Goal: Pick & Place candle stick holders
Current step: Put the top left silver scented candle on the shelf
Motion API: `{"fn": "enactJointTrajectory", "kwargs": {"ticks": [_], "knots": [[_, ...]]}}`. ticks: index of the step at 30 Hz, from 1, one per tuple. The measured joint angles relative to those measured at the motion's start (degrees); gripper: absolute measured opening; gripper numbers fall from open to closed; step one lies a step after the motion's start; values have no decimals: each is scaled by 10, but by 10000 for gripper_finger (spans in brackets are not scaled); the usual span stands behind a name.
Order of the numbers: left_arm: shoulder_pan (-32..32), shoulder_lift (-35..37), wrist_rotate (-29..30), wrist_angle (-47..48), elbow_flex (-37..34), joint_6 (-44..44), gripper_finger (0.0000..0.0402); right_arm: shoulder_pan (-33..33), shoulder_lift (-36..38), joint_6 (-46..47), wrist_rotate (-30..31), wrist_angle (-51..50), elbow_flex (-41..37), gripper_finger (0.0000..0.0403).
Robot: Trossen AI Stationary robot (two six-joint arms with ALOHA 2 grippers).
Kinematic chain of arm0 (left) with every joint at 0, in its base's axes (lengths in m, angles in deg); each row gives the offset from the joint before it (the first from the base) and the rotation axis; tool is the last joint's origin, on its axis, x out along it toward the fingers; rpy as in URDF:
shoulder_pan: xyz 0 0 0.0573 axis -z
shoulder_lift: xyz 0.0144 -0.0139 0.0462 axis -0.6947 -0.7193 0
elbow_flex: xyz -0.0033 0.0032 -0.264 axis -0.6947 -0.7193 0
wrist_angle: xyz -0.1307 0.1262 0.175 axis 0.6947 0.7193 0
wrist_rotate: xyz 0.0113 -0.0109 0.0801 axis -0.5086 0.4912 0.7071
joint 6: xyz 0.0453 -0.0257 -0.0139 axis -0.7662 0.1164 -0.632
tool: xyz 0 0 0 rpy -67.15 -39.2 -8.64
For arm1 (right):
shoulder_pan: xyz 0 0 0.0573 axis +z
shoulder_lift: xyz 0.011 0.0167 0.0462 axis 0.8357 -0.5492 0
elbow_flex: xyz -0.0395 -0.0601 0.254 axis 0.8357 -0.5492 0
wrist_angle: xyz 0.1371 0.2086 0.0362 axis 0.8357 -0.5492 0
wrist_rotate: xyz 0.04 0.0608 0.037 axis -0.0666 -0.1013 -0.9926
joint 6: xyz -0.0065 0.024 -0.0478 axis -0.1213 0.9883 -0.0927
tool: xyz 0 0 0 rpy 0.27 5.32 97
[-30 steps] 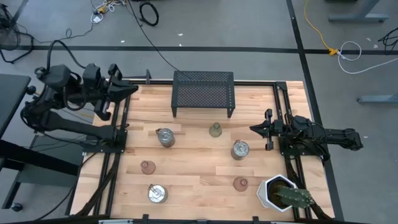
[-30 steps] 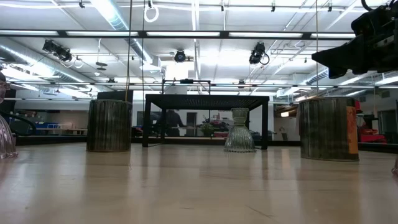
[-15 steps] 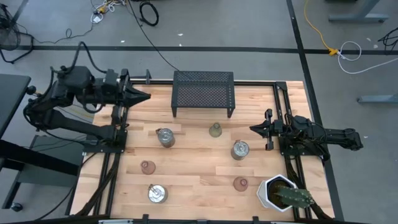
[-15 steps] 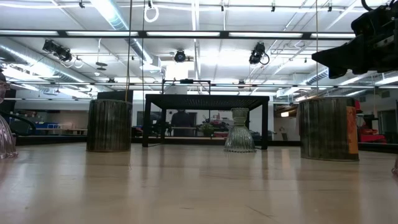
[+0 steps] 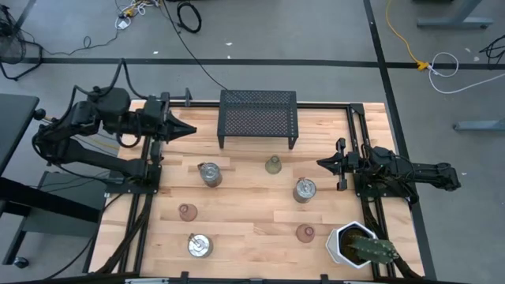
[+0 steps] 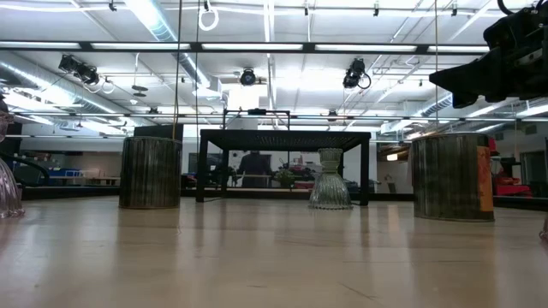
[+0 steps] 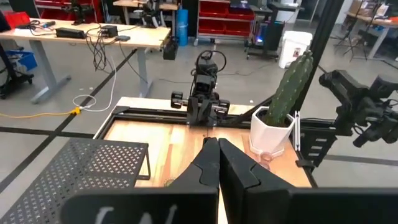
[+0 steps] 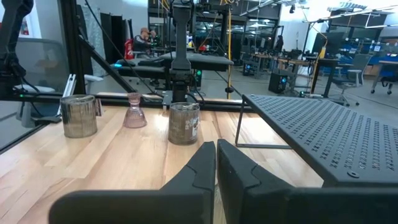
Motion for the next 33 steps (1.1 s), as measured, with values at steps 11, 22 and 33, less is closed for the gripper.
{"fn": "enactJointTrajectory", "kwargs": {"ticks": [11, 22, 33], "knots": [[0, 0, 0, 50, 0, -14, 8, 0, 0, 0, 0, 0, 0, 20], [0, 0, 0, 113, 0, -15, 7, 0, 0, 0, 0, 0, 0, 20], [0, 0, 0, 182, 0, -16, 14, 0, 0, 0, 0, 0, 0, 20]]}}
